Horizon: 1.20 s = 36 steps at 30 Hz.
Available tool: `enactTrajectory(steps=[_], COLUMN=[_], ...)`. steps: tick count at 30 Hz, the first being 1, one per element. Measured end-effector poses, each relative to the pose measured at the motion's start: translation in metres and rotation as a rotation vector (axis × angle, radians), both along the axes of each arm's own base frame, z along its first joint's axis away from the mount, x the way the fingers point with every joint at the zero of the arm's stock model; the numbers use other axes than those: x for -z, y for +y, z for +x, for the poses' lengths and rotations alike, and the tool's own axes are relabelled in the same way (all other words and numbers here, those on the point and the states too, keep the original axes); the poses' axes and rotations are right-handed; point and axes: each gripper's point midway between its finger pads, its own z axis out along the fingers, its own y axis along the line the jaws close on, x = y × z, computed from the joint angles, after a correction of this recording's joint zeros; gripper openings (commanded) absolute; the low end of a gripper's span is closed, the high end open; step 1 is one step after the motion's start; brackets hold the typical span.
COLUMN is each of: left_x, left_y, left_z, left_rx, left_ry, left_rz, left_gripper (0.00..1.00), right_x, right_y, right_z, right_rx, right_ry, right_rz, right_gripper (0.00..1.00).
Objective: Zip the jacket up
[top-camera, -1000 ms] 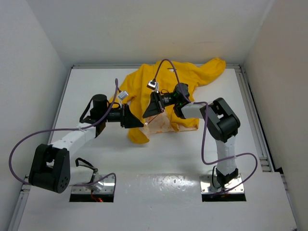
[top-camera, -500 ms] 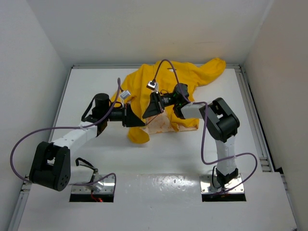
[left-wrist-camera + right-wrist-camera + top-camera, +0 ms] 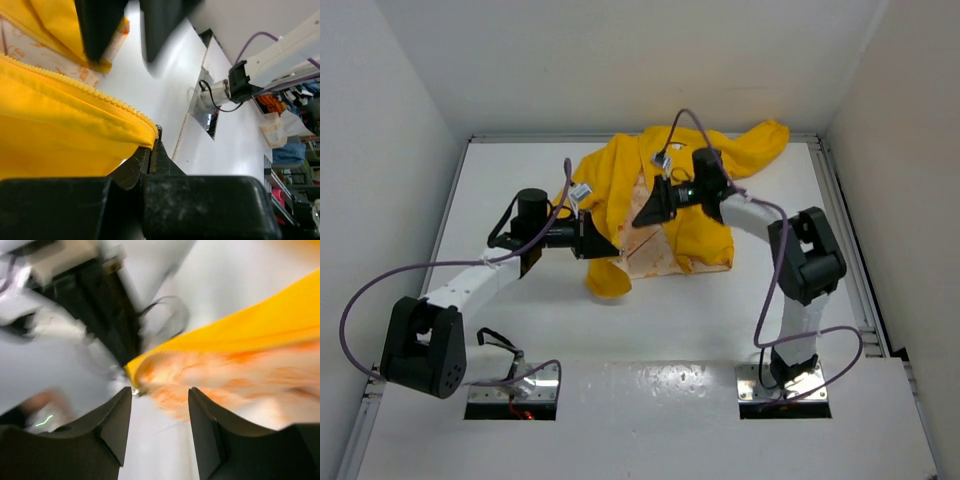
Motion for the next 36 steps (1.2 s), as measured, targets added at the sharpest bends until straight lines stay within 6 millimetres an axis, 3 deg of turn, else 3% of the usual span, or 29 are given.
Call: enactTrajectory(steps=[4,7,10,13,14,15,17,21,26,28,29,31,36], left_x=[0.0,0.0,0.0,0.001,0.004,0.009,0.02,0.028,0.034,0.036,0.037,0.04,0.044], left_y=[0.004,0.01,0.017,0.02,0.021,0.021,0.024,0.038,0.054,0.055,0.056,0.058,0.062], left_z=[0.004,0.006,0.006,0.013,0.015,0.017,0.023,0.043,0.057,0.058,0.057,0.057,0.057], left_rx=[-0.042,-0.101,-0.167,-0.196,-0.201,-0.21,-0.253,-0.415,-0.543,-0.556,-0.563,-0.573,-0.595], left_ry=[-0.011,-0.06,-0.143,-0.191,-0.194,-0.19,-0.165,-0.148,-0.131,-0.125,-0.119,-0.107,-0.098], left_rz=[0.016,0.043,0.08,0.107,0.119,0.135,0.178,0.252,0.303,0.313,0.32,0.333,0.355], left_gripper=[0.0,0.0,0.0,0.0,0.0,0.0,0.0,0.0,0.0,0.0,0.0,0.0,0.0], right_x=[-0.015,-0.041,-0.042,-0.014,0.0,0.017,0.049,0.085,0.101,0.106,0.11,0.118,0.132], right_y=[-0.036,-0.078,-0.125,-0.159,-0.166,-0.172,-0.182,-0.184,-0.157,-0.145,-0.139,-0.131,-0.125], right_z=[0.073,0.082,0.052,0.006,-0.008,-0.022,-0.04,-0.041,-0.039,-0.041,-0.04,-0.033,0.0], right_rx=[0.257,0.345,0.392,0.407,0.404,0.391,0.362,0.271,0.181,0.145,0.125,0.108,0.139], right_ry=[-0.291,-0.488,-0.631,-0.7,-0.704,-0.695,-0.641,-0.566,-0.664,-0.71,-0.729,-0.762,-0.814], right_rz=[-0.241,-0.389,-0.515,-0.602,-0.63,-0.664,-0.741,-0.898,-0.988,-1.02,-1.039,-1.086,-1.194], right_gripper=[0.51,0.52,0.72,0.72,0.58,0.53,0.57,0.6,0.48,0.5,0.56,0.57,0.42])
